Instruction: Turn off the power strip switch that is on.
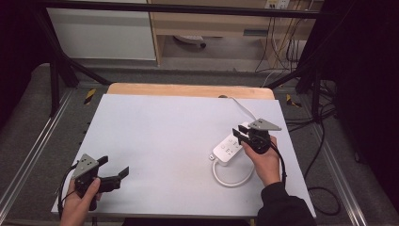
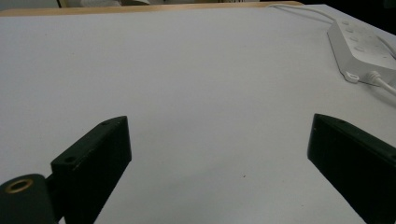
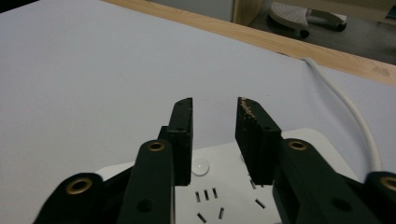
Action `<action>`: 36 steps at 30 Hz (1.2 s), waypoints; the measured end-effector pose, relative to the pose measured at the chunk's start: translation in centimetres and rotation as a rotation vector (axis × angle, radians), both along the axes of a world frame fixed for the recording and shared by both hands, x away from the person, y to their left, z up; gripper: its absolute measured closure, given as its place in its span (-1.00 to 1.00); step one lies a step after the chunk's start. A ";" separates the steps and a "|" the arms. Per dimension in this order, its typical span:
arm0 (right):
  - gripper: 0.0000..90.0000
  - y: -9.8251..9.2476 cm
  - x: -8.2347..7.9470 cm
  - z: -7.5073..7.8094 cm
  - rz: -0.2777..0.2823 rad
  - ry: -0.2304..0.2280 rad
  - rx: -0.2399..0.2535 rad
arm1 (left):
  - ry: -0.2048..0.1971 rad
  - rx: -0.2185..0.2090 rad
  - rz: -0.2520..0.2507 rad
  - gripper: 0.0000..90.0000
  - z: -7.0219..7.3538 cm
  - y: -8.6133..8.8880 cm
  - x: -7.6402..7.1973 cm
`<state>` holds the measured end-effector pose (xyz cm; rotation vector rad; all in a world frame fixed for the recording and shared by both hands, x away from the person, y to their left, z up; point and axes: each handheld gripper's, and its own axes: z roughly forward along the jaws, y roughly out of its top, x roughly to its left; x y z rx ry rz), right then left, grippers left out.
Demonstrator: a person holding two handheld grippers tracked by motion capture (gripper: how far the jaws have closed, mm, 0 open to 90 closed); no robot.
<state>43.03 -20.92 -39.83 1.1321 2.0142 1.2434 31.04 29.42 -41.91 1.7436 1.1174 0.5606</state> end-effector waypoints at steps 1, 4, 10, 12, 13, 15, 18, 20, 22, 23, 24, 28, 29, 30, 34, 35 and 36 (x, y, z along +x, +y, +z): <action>0.67 0.0 0.0 -0.1 0.005 -0.004 -0.001 | 0.000 0.001 0.000 -0.87 0.0 0.0 0.0; 0.76 0.1 0.0 -0.2 0.012 -0.006 0.001 | -0.001 0.002 -0.001 -0.87 0.0 0.0 0.0; 0.94 0.3 0.0 -0.8 0.028 -0.010 -0.012 | -0.001 0.002 0.000 -0.87 0.0 0.0 0.0; 0.98 0.3 0.2 -1.0 0.031 -0.008 -0.017 | -0.001 0.001 0.000 -0.87 0.0 0.0 0.0; 0.98 0.3 0.2 -1.0 0.031 -0.008 -0.017 | 0.000 0.002 -0.001 -0.87 0.0 0.0 0.0; 1.00 0.3 0.3 -1.1 0.024 -0.014 -0.029 | 0.000 0.002 0.001 -0.87 0.0 0.0 0.0; 1.00 0.2 0.5 -1.2 -0.007 -0.025 -0.036 | 0.000 0.002 0.000 -0.87 0.0 0.0 0.0; 1.00 0.1 0.6 -1.3 -0.012 -0.021 -0.036 | 0.000 0.002 -0.001 -0.87 0.0 0.0 0.0; 1.00 0.1 0.7 -1.5 -0.013 -0.009 -0.031 | 0.001 0.001 0.000 -0.87 0.0 0.0 0.0; 1.00 0.1 0.9 -1.8 -0.009 -0.005 -0.032 | 0.001 0.001 0.000 -0.87 0.0 0.0 0.0; 1.00 0.1 0.9 -1.8 -0.009 -0.005 -0.032 | 0.003 0.001 -0.001 -0.87 0.0 0.0 0.0; 1.00 0.2 1.1 -2.3 -0.012 0.010 -0.021 | 0.001 0.005 -0.001 -0.87 0.0 0.1 0.0; 1.00 0.2 1.1 -2.3 -0.012 0.010 -0.021 | 0.002 0.004 -0.001 -0.87 0.0 0.1 0.0; 1.00 0.2 1.2 -2.4 -0.009 0.010 -0.024 | 0.002 0.003 -0.001 -0.87 0.0 0.1 0.0; 1.00 0.3 1.2 -2.8 -0.003 0.018 -0.019 | 0.001 0.003 0.000 -0.87 0.0 0.0 0.0; 1.00 0.4 1.2 -3.1 0.001 0.027 -0.019 | 0.002 0.001 0.000 -0.87 0.0 0.0 0.0; 1.00 0.4 1.2 -3.1 0.001 0.027 -0.019 | 0.001 0.003 0.000 -0.87 0.0 0.0 0.0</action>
